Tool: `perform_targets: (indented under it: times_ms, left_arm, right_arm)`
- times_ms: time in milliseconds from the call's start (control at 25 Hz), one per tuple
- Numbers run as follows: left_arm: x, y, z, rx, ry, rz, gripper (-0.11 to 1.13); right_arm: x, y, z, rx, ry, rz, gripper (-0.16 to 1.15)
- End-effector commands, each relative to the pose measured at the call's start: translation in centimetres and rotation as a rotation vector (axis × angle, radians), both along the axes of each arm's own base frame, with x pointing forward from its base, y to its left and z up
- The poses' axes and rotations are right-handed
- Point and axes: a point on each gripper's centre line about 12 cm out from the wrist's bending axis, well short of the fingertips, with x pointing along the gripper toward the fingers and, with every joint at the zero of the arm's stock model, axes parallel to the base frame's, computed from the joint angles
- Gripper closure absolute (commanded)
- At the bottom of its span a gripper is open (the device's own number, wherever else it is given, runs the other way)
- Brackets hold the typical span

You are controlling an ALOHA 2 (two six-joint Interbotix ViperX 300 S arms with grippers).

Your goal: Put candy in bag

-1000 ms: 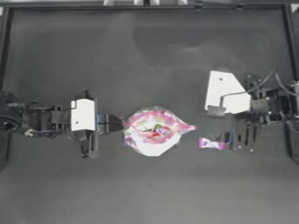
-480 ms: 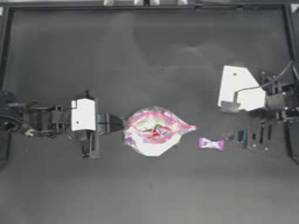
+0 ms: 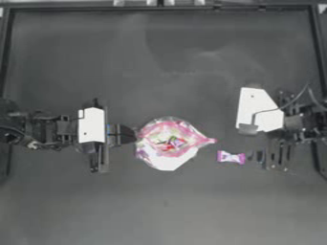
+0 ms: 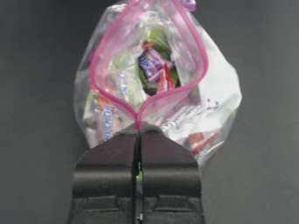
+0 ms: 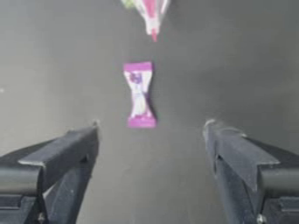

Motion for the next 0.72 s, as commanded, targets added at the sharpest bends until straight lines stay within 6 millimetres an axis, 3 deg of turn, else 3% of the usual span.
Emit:
perform_targets:
  times_ms: [40,720]
  left_arm:
    - [0.5,0.0,1.0,0.003,-0.037,0.0,0.95]
    - [0.4,0.0,1.0,0.001,-0.032,0.001,0.95]
  right_arm:
    - [0.6,0.1,-0.7,0.0,-0.027,0.009,0.0]
    - [1.8,0.6,-6.2,0.019,0.025,0.017,0.0]
